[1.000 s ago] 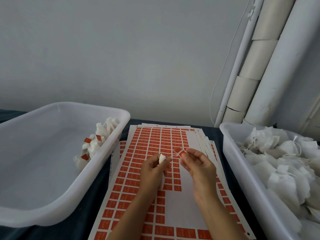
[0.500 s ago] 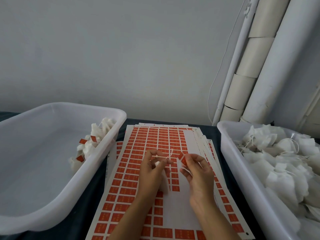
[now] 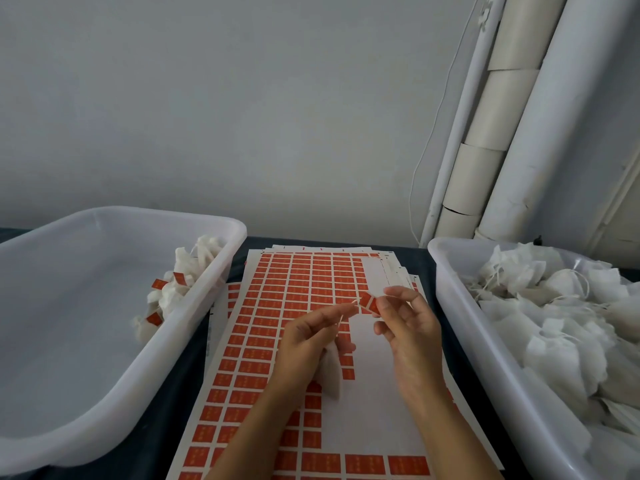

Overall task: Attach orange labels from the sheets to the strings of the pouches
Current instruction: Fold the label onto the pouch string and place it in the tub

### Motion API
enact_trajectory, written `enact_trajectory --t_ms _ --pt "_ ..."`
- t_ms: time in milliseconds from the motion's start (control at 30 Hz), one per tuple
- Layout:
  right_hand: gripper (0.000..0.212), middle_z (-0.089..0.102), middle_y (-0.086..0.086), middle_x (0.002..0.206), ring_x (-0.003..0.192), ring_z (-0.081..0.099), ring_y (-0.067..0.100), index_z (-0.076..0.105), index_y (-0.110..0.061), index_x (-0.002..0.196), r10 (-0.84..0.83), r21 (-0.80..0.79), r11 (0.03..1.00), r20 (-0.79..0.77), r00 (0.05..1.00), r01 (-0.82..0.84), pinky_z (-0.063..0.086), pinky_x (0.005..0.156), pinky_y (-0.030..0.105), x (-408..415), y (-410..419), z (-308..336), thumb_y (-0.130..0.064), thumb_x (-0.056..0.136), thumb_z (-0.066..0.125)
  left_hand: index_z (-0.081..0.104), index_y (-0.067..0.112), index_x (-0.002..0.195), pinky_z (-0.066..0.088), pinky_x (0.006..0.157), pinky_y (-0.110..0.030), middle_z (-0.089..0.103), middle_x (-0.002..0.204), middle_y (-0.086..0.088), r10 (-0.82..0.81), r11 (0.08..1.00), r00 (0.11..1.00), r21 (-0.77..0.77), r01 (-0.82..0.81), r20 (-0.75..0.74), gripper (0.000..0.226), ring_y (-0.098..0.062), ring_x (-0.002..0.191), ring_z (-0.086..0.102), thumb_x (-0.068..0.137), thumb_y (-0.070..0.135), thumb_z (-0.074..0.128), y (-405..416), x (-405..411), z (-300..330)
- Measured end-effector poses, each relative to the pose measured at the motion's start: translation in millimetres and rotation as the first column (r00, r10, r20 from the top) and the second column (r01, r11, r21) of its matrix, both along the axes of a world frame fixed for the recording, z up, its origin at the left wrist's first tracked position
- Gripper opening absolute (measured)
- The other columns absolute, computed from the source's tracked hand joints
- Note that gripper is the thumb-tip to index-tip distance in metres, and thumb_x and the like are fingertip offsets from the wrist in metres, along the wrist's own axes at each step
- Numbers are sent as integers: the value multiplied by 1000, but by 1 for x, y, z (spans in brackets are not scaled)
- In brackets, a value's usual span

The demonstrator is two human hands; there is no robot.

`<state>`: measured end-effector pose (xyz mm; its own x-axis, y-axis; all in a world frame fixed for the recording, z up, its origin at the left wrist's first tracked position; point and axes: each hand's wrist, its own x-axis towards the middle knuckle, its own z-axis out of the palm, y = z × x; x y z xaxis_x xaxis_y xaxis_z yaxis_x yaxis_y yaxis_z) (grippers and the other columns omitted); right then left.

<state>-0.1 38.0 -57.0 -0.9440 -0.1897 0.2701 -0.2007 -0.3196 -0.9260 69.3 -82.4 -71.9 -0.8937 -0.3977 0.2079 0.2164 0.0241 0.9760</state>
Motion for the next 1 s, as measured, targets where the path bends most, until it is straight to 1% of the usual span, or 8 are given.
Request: enact_trajectory --t_ms 67,133,200,267,367,533,800,1000 --pt "15 71 -5 86 76 68 13 61 -19 93 3 55 998 -40 999 -1 52 57 18 0 1 0 -18 80 69 71 34 103 53 65 -19 71 107 12 -14 1000 1000 10 14 3 42 -15 68 70 94 0 48 3 1 2" --pt "15 70 -3 82 68 66 13 62 -20 91 -8 116 993 -86 996 18 51 54 17 1 -1 -2 -13 81 69 71 46 92 52 63 -15 72 100 13 -24 999 1000 42 23 18 50 -14 68 71 93 1 51 4 2 2" --pt "17 70 -2 80 67 65 12 62 -21 91 -28 178 983 -131 991 52 51 54 17 2 -3 -4 -12 80 70 70 51 91 53 63 -16 73 95 11 -45 998 999 55 44 15 54 -15 69 71 93 1 52 4 2 2" --pt "18 69 -3 82 71 66 13 61 -22 90 -49 242 966 -162 986 88 52 56 18 2 -5 -7 -12 79 71 68 44 104 53 65 -19 71 105 7 -78 996 997 51 78 -6 48 -16 70 71 92 0 51 4 2 3" --pt "20 69 -8 83 74 67 12 60 -25 91 -56 317 941 -193 980 117 53 58 16 2 -7 -10 -15 79 72 62 34 118 55 70 -23 63 123 14 -104 993 994 51 105 -14 45 -17 72 70 91 -1 53 3 2 3" --pt "21 69 -10 82 75 67 10 60 -25 91 -58 357 925 -214 975 134 55 64 21 2 -7 -11 -16 78 74 61 35 119 55 73 -23 63 123 15 -116 992 993 41 117 -12 46 -18 73 71 90 -1 54 3 1 1" --pt "20 66 -15 81 76 65 2 58 -31 85 -60 405 901 -245 968 158 54 63 16 5 -8 -10 -20 78 74 61 33 119 55 70 -23 66 120 9 -122 992 992 36 123 -7 44 -18 70 70 90 0 56 2 -1 -1" --pt "19 65 -17 82 77 62 -2 59 -28 87 -54 436 884 -267 962 170 52 62 11 5 -8 -10 -20 78 73 60 32 121 56 69 -24 66 120 4 -125 992 992 23 125 8 45 -18 69 70 91 -1 55 2 -2 -3"
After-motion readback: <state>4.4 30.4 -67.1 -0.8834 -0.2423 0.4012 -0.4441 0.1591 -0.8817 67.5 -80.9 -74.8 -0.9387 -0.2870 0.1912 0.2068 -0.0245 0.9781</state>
